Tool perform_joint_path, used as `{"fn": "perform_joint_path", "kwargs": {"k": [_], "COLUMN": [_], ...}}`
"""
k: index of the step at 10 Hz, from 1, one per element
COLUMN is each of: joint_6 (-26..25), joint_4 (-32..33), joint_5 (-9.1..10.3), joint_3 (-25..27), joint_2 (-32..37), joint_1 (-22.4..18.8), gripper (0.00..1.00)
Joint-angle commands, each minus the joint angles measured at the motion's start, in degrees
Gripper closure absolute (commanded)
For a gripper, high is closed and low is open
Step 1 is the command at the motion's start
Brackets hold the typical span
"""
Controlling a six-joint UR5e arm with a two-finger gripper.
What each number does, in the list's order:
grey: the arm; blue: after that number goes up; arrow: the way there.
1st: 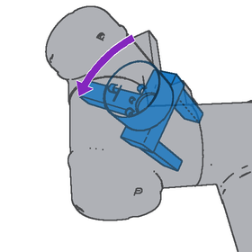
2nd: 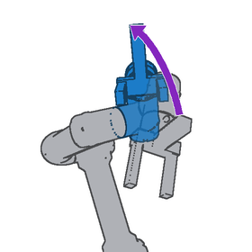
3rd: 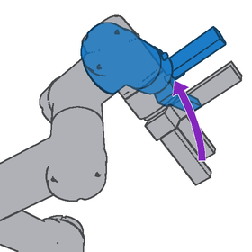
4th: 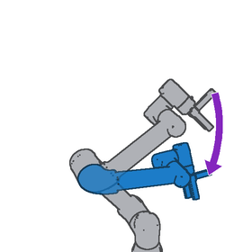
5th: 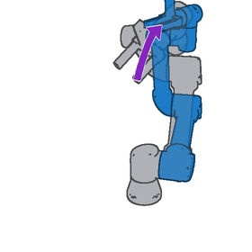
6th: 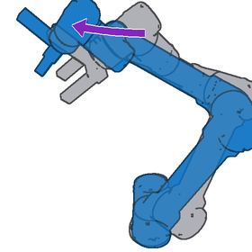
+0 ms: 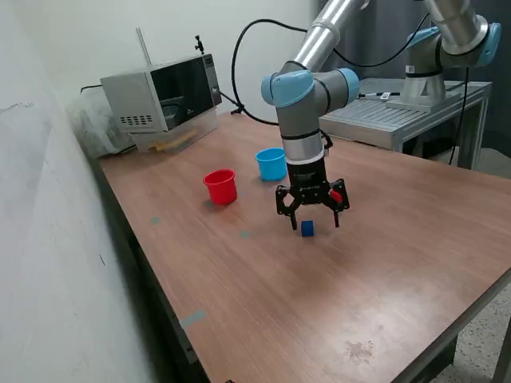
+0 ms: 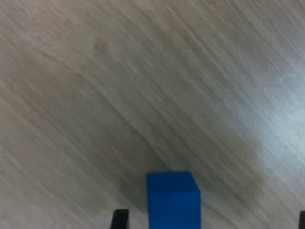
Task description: Place red objects in the red bin, and blue objects in the blue bin.
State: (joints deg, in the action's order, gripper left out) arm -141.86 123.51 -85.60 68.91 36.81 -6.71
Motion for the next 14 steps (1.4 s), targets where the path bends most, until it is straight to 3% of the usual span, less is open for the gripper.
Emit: {"fn": "perform_joint_path", "kwargs": {"k": [1,14], "joint_6": [0.0,0.09], "joint_4": [0.24,0.94], "joint_5": [0.0,-0.35], "joint_3": [-0.09,-0.53], "joint_2": [-0.07,-0.77], "joint_1": [0.2,1.17], "gripper": [0.0,0.0]}}
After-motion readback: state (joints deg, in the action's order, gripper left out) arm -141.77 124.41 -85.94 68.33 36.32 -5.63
